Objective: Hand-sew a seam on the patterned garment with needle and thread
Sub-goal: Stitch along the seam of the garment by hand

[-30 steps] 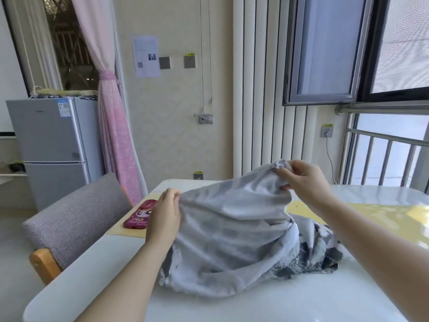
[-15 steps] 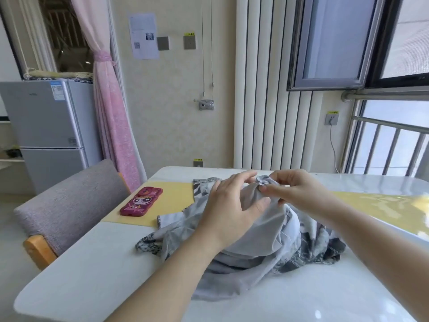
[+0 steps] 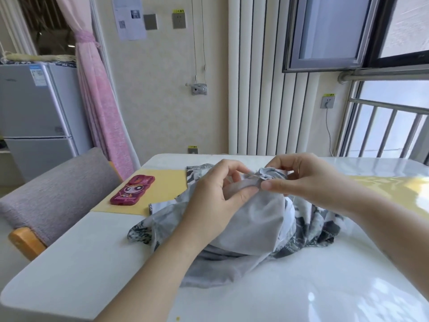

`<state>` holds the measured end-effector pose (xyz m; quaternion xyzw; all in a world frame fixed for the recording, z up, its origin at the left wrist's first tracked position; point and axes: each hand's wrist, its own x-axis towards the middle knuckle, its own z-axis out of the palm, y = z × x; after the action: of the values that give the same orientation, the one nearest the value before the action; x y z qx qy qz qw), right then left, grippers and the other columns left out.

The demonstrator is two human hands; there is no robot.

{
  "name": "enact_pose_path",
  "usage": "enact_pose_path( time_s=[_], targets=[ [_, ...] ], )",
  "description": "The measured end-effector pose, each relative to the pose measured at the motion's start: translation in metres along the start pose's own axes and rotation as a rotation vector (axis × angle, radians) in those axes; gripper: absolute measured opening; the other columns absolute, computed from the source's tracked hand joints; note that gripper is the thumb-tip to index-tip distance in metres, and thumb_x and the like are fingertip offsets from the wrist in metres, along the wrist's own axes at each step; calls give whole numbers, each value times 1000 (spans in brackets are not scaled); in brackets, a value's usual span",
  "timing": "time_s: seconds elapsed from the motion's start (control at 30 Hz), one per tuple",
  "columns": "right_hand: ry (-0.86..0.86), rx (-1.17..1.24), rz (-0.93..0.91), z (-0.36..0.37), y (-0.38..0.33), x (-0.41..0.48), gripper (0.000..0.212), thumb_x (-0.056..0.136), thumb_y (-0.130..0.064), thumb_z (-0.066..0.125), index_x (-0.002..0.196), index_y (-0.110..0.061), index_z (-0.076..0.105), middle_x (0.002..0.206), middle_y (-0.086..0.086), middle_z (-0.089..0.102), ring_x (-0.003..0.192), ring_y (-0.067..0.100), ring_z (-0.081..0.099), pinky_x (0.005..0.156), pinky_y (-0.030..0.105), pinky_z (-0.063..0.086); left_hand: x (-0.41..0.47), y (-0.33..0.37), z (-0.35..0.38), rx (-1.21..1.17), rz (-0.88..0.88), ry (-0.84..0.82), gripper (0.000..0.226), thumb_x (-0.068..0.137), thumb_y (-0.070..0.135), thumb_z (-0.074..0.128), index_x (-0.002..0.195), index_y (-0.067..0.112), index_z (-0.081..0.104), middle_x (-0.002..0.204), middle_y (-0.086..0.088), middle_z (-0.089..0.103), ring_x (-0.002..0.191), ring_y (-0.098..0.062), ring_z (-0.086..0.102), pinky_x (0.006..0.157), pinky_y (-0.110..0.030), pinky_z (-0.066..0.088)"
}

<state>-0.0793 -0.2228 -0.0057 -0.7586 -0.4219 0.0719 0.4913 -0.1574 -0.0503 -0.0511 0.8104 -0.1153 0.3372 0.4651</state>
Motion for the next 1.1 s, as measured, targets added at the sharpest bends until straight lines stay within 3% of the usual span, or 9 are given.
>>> enact_pose_path(
  time_s=[0.1, 0.2, 0.33, 0.47, 0.57, 0.67, 0.77, 0.97, 1.1],
  targets=[
    [-13, 9, -10, 7, 6, -6, 34, 59, -47, 73, 78, -19, 70, 68, 7, 63, 63, 11, 53, 61, 21, 41, -14, -2, -1, 99, 92, 93, 22, 80, 25, 74, 86, 30, 54, 81, 15, 54, 70, -2, 51, 69, -9, 37],
    [24, 23, -9, 14, 9, -14, 20, 64, -39, 69, 71, -20, 68, 57, -11, 56, 53, 2, 48, 51, 8, 37, -27, -5, 2, 191, 148, 147, 17, 81, 34, 69, 79, 28, 53, 77, 14, 53, 72, -3, 51, 68, -10, 35],
    [52, 27, -11, 18, 13, -21, 15, 68, -36, 65, 71, -22, 67, 53, -17, 55, 51, -1, 47, 50, 6, 36, -36, -8, 11, 211, 95, 196, 13, 81, 38, 67, 84, 29, 58, 74, 16, 54, 73, -4, 53, 68, -14, 41],
    [70, 47, -5, 16, 19, -23, 20, 65, -48, 65, 67, -28, 69, 57, -13, 56, 54, 4, 49, 55, 10, 39, -38, -5, 17, 257, 91, 239, 13, 80, 37, 69, 86, 26, 65, 73, 18, 52, 73, 1, 55, 69, -11, 41],
    [56, 98, -5, 14, 25, -23, 26, 68, -51, 68, 69, -25, 69, 59, -9, 54, 58, 8, 49, 58, 16, 41, -38, -3, 20, 275, 74, 188, 17, 82, 44, 63, 81, 28, 67, 86, 16, 55, 87, -5, 59, 80, -24, 47],
    [42, 143, -4, 13, 31, -22, 45, 66, -64, 71, 74, -20, 69, 61, -7, 54, 58, 8, 48, 58, 16, 42, -34, 5, 21, 187, 4, 112, 15, 80, 44, 68, 80, 29, 70, 102, 20, 59, 98, 3, 58, 83, -7, 39],
    [7, 224, 7, 12, 32, -21, 51, 56, -68, 75, 73, -20, 70, 62, -7, 54, 56, 7, 47, 56, 15, 41, -26, 13, 19, 44, -53, 50, 8, 83, 22, 71, 76, 22, 71, 85, 14, 69, 83, 6, 62, 74, -3, 40],
    [-22, 259, 43, 6, 30, -22, 48, 56, -66, 76, 69, -21, 68, 60, -4, 52, 53, 7, 44, 57, 23, 33, -15, 19, 13, -121, -152, -43, 12, 80, 19, 73, 72, 27, 69, 70, 17, 70, 69, 5, 63, 68, -8, 44],
    [-45, 316, 86, 6, 20, -25, 27, 75, -38, 68, 68, -12, 64, 54, -6, 51, 44, 3, 39, 56, 22, 35, -13, 17, 10, -131, -163, -40, 15, 81, 13, 73, 70, 22, 68, 65, 18, 67, 64, 6, 60, 65, -7, 42]
  ],
)
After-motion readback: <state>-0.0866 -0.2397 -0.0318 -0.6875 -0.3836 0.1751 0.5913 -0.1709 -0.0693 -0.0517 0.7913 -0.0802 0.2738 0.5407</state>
